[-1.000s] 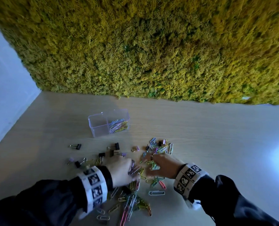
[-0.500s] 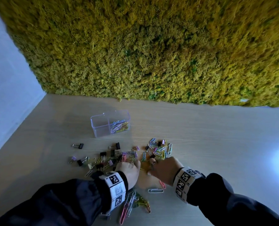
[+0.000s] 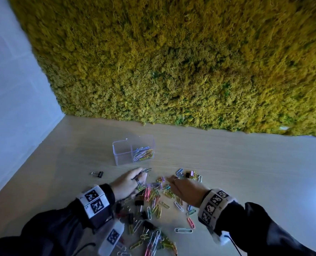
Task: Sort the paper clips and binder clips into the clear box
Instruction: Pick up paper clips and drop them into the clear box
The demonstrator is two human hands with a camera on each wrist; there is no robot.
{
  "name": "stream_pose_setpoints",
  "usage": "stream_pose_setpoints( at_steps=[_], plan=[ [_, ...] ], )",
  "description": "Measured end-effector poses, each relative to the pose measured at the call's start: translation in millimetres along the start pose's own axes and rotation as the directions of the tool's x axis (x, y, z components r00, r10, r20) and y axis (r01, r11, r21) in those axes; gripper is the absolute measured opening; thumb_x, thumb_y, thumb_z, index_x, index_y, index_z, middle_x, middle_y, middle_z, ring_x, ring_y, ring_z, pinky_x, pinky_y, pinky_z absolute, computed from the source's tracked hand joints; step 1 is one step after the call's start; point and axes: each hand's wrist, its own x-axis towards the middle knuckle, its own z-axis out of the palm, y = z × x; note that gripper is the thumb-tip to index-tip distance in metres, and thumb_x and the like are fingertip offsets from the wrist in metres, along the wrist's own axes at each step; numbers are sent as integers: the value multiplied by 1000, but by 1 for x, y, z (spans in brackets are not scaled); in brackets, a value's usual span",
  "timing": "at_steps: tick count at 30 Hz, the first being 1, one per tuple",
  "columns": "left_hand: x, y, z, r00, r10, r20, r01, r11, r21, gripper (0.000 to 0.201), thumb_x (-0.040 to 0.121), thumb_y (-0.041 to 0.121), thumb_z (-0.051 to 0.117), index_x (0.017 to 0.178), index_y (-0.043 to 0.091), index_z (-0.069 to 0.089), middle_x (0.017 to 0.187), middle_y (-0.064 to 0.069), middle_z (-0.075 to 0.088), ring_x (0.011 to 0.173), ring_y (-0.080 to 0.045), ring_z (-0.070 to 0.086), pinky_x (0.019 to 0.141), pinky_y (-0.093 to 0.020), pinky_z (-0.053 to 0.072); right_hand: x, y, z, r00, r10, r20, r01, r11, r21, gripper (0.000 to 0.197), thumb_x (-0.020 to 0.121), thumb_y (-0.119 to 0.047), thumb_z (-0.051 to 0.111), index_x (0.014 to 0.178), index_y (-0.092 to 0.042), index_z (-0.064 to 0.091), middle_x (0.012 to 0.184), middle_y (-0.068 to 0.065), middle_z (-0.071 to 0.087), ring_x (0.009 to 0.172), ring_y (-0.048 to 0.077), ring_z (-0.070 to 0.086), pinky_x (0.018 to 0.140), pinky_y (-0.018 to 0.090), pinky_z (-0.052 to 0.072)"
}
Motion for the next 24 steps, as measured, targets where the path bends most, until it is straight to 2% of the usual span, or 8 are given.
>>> stream_pose_setpoints(
  at_steps=[3, 6, 8, 11, 14, 17, 21, 24],
  plan=[
    [1, 5, -26, 989, 102, 106, -79, 978, -195, 19, 96, 21, 35, 85, 13, 49, 61, -2, 45, 42, -8, 32, 38, -19, 25, 25, -3, -48, 968, -25, -250, 27, 1000, 4, 29, 99, -29, 28, 114, -9, 44, 92, 18, 65, 82, 34, 64, 66, 38, 49],
    [7, 16, -41, 988, 145, 54, -125, 956, -264, 36, 97, 17, 31, 63, 11, 39, 45, 4, 40, 37, -7, 26, 41, -16, 18, 67, -14, -88, 948, -147, -282, 76, 965, -250, 35, 100, -31, 23, 120, -7, 39, 61, 2, 54, 58, 25, 57, 54, 28, 42],
    [13, 22, -52, 987, 155, 29, -140, 944, -300, 38, 97, 17, 29, 61, 13, 35, 42, 8, 39, 36, -6, 25, 40, -13, 18, 99, -19, -109, 967, -141, -212, 51, 923, -381, 32, 99, -26, 21, 118, -9, 40, 60, -2, 50, 52, 18, 50, 48, 23, 34],
    [20, 26, -65, 982, 184, 40, -155, 913, -376, 46, 97, 19, 28, 53, 15, 38, 41, 8, 34, 34, -5, 23, 38, -9, 19, 130, -23, -114, 980, -155, -121, 69, 847, -527, 29, 97, -12, 26, 125, -13, 35, 91, 6, 65, 70, 24, 59, 53, 26, 35],
    [24, 28, -70, 985, 169, 37, -136, 892, -431, 53, 97, 19, 29, 46, 21, 43, 42, 8, 34, 35, -5, 22, 37, -8, 18, 143, -22, -105, 985, -164, -54, 109, 833, -543, 33, 98, -11, 32, 130, -13, 34, 112, 11, 55, 88, 28, 60, 63, 33, 42],
    [28, 25, -75, 989, 143, 45, -107, 883, -456, 45, 97, 18, 30, 52, 18, 38, 42, 7, 33, 35, -5, 21, 37, -9, 18, 149, -17, -98, 978, -191, -82, 130, 872, -473, 31, 97, -15, 37, 128, -7, 36, 120, 14, 49, 101, 33, 58, 72, 40, 49],
    [33, 23, -77, 993, 108, 57, -70, 888, -454, 39, 96, 17, 29, 57, 17, 32, 41, 8, 29, 35, -5, 18, 36, -11, 15, 150, -13, -90, 926, -328, -187, 232, 886, -402, 33, 97, -20, 39, 122, 1, 42, 123, 18, 49, 100, 36, 59, 85, 44, 51],
    [35, 23, -75, 994, 94, 63, -57, 894, -445, 38, 96, 17, 29, 58, 16, 32, 42, 8, 28, 36, -6, 19, 35, -11, 17, 152, -10, -82, 919, -325, -223, 258, 924, -283, 35, 95, -24, 42, 121, -1, 45, 125, 17, 46, 102, 36, 58, 93, 45, 49]
  ],
)
